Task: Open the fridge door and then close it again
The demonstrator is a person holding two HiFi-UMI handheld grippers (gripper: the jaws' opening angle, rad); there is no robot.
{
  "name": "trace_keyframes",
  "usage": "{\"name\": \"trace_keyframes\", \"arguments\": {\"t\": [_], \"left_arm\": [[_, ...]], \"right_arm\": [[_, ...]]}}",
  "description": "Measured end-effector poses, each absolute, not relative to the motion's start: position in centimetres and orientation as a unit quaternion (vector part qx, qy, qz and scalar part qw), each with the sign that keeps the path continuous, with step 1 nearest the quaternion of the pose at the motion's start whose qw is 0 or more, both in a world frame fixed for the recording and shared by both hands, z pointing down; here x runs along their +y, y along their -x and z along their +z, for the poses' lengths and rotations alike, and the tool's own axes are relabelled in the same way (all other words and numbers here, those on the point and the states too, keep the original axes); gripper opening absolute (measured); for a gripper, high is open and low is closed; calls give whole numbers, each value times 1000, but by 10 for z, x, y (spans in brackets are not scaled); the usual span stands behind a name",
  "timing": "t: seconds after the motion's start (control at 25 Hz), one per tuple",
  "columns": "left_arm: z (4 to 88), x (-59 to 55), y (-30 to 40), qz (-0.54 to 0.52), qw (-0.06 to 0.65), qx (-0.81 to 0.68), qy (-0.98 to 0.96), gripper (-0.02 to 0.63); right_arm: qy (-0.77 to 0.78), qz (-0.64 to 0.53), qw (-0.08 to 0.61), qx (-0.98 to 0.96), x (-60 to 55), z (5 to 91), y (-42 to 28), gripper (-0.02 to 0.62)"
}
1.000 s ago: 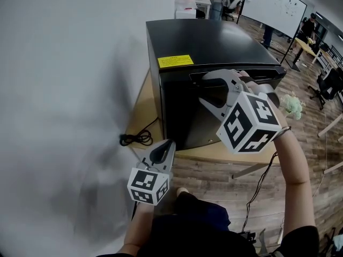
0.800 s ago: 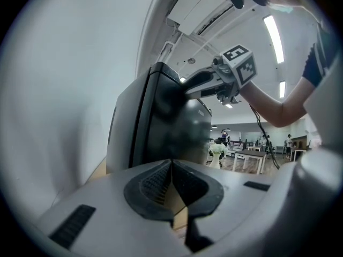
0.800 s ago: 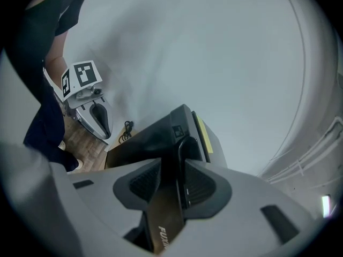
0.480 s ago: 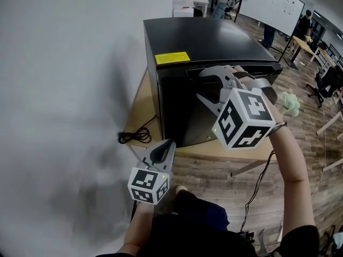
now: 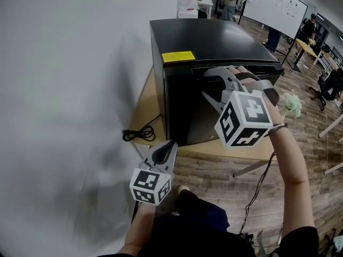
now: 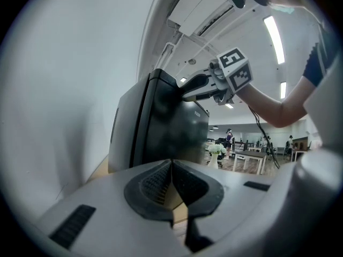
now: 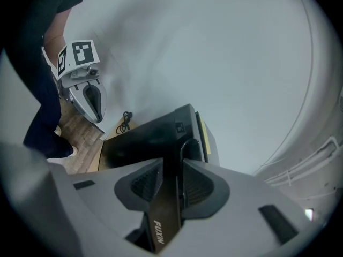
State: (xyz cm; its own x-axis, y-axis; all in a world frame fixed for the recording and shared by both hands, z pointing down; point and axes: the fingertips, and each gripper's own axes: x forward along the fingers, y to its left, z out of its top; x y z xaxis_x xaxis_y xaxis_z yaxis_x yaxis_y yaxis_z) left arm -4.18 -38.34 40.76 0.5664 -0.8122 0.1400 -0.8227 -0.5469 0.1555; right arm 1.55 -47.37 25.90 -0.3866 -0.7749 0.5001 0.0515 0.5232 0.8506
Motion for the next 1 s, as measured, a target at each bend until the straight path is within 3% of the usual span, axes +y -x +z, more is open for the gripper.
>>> {"name": "trace_keyframes", "arguments": {"t": [1.0], "left_arm": [[405, -333, 45, 30, 98, -451, -887, 9]], "right_arm": [[-257, -438, 504, -699, -400, 257, -42, 94]]}}
